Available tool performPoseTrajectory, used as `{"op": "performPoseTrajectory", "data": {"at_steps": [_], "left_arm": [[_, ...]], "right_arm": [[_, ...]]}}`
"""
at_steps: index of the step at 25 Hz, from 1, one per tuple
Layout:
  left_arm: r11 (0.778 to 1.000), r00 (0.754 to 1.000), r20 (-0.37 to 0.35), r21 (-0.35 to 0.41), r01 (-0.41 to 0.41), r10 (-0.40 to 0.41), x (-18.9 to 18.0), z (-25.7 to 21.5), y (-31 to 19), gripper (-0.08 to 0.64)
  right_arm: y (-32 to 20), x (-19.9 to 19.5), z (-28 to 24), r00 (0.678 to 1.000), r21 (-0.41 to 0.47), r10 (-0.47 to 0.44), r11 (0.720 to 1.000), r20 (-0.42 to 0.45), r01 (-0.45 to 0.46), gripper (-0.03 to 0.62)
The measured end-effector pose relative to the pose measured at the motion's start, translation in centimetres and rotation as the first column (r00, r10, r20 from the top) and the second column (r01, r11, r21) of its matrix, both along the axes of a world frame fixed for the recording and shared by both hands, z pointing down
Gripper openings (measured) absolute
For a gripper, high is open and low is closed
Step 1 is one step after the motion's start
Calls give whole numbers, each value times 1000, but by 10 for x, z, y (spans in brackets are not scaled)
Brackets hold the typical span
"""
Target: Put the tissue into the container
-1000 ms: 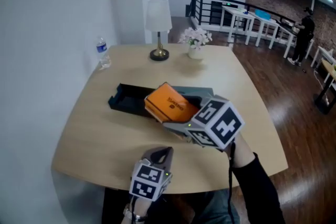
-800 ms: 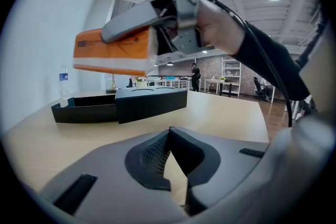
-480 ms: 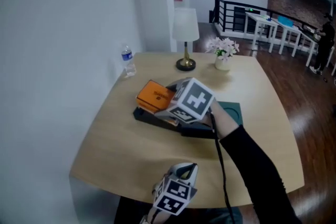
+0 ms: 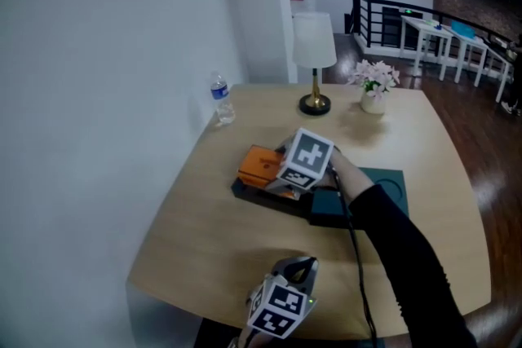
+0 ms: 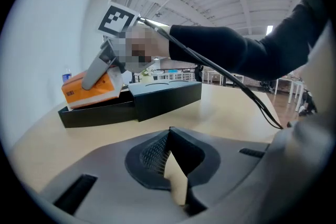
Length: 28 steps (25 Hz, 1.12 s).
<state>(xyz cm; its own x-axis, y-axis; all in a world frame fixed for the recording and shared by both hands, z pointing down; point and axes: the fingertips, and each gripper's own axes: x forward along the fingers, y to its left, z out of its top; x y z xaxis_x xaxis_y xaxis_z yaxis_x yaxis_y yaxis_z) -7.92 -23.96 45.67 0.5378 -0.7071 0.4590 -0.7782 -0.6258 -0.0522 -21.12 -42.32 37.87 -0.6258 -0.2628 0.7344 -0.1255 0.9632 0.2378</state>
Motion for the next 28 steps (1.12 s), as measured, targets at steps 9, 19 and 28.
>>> {"op": "performPoseTrajectory", "data": {"at_steps": [9, 19, 28], "left_arm": [[1000, 1000, -6, 0, 7, -7, -7, -2, -8, -5], [1000, 1000, 2, -5, 14, -14, -6, -1, -10, -5], [999, 999, -27, 11, 34, -33, -9, -7, -11, -5]], "right_arm": [[-14, -2, 43, 999, -61, -16, 998, -30, 14, 427], [-17, -1, -6, 989, 37, 62, 997, 136, -67, 503], [74, 71, -97, 921, 113, 183, 966, 343, -234, 503]]}}
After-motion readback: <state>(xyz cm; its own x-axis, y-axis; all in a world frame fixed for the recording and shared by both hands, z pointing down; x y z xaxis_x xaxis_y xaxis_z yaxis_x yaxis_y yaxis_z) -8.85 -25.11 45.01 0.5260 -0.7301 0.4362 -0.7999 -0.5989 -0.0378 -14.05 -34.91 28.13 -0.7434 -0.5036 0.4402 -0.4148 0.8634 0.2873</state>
